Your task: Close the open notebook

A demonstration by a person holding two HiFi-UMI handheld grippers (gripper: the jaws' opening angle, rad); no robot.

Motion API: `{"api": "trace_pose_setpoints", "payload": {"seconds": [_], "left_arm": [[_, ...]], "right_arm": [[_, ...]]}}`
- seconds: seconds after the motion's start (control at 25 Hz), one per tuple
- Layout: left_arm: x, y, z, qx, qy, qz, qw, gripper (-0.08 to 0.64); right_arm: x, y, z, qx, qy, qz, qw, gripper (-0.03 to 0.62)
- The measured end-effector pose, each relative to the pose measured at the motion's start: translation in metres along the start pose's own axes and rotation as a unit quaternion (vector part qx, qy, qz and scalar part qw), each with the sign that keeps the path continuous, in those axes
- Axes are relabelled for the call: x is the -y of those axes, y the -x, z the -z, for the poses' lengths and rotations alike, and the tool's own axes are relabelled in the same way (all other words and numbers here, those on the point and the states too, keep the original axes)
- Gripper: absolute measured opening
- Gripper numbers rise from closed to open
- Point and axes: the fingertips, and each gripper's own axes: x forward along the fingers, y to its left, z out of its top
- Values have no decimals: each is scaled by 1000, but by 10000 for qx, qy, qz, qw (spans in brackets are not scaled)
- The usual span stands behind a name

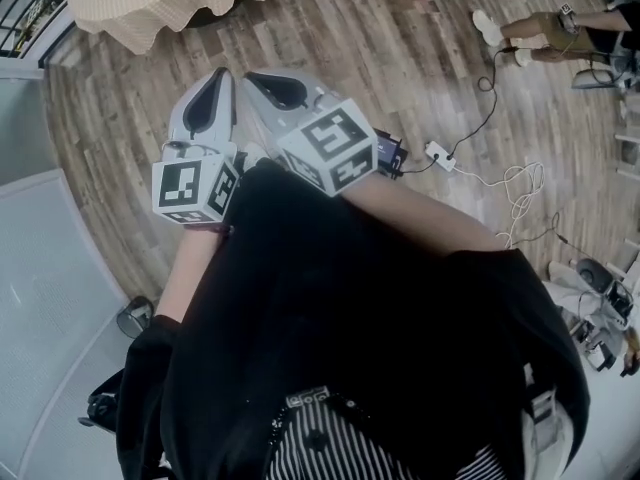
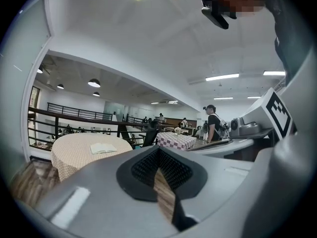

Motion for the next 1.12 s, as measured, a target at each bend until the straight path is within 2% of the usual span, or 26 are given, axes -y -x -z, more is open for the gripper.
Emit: {"api": "trace_pose_setpoints", "payload": {"seconds": [0.32,0.64,0.92,1.12], "left_arm": [[-89,-17,-16,-30,63,186,9998,1],[-168,-23,-21,32,186,237,9995,1],[-221,-26,-20,54,305,139,9994,2],[-242,-25,-14,63,412,15,9991,2]], "right_arm": [[-14,-91,-30,-79,71,72,9999,0],[-29,-167,-42,-158,142,130,9997,2],[-33,-214,-50,-235,162,115,9995,1],[-34,-233,-48,-330,236,110,9991,1]]}}
